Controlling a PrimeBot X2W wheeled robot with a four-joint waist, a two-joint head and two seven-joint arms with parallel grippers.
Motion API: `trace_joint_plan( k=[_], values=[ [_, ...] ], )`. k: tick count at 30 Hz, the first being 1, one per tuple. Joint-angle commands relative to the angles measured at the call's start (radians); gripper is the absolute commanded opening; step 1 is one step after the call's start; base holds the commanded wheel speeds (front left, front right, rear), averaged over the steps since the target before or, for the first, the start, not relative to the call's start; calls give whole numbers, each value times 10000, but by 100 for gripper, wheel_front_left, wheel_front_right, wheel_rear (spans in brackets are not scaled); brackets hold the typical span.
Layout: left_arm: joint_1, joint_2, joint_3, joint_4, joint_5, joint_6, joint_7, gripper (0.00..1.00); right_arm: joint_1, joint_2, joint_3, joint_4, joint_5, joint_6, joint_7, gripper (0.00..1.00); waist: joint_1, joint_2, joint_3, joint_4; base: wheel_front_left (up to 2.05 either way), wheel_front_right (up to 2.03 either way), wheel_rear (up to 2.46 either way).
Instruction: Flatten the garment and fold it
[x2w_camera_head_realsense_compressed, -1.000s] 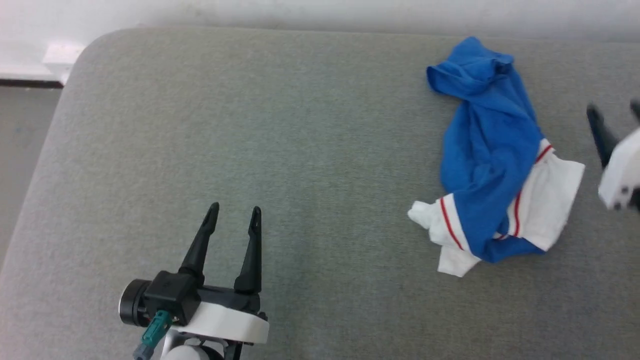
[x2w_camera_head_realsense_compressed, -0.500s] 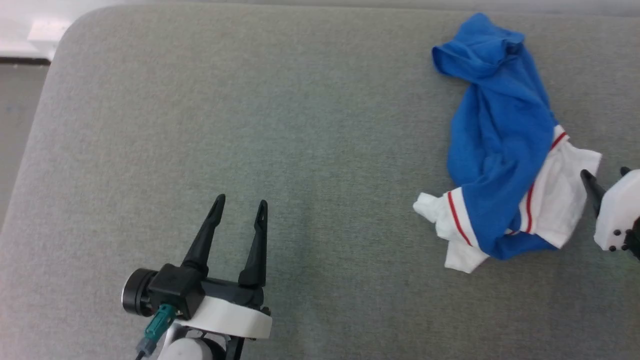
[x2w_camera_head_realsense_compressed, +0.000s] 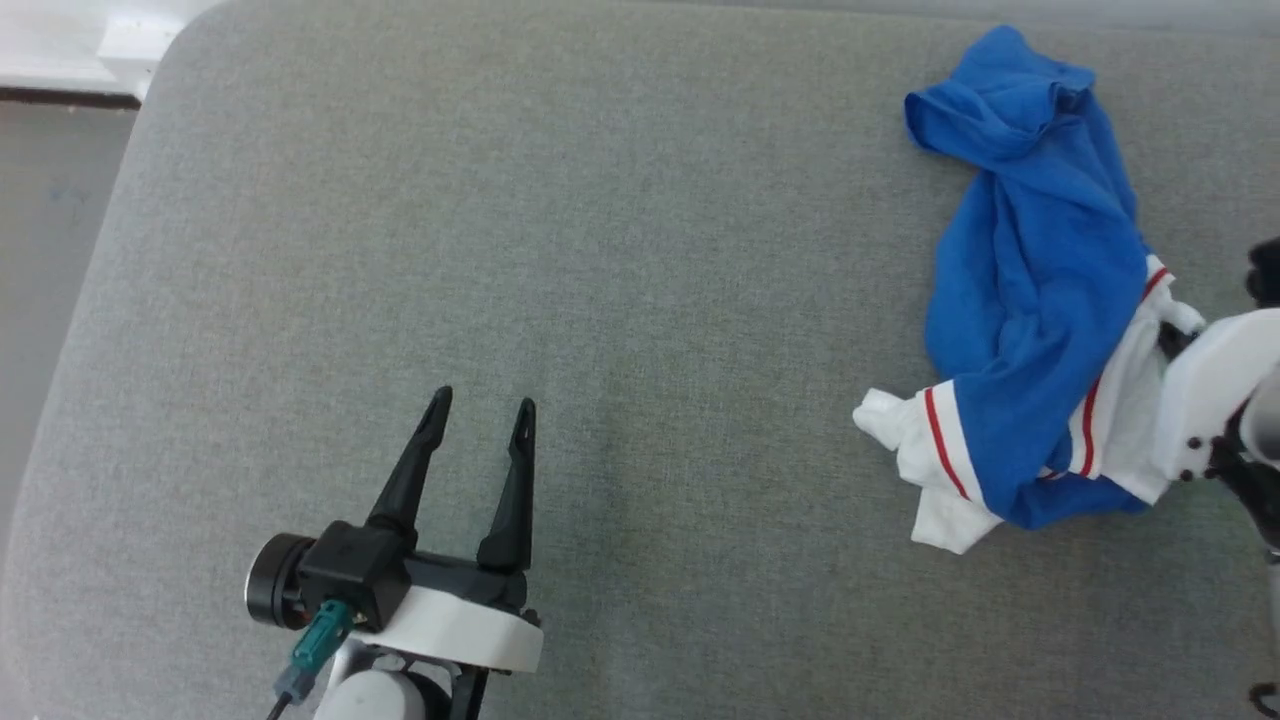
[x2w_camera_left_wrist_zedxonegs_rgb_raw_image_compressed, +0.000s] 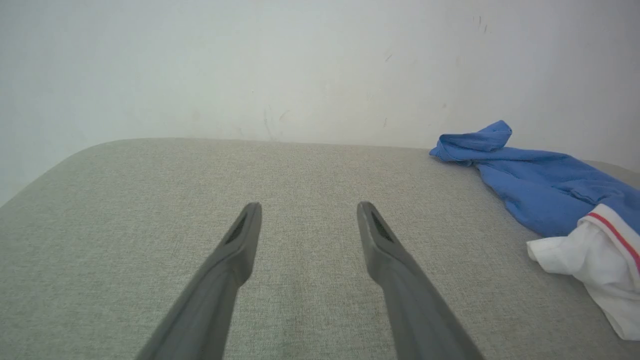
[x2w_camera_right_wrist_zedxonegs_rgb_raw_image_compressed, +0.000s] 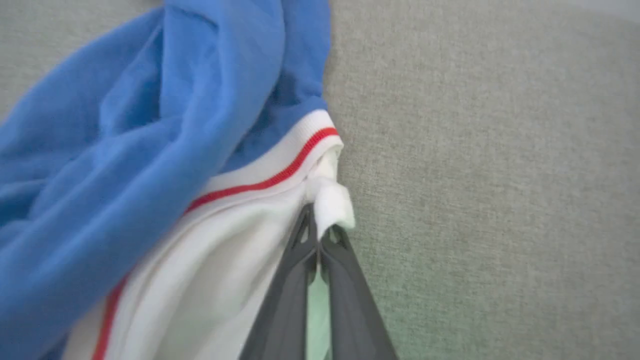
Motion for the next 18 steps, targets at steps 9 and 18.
trace_joint_plan(
  k=[9,18],
  values=[
    [509,-26,312,80,43,14,-47,100,-291,-266,-491,-1843,525,-7,-337,0,-2,0,-1451,-1248,0,0,0],
    [953,19,466,-5,152,-41,-47,100,2793,-423,-4348,-2832,-97,-7,90,0,-2,0,-1526,-1169,0,0,0]
  ],
)
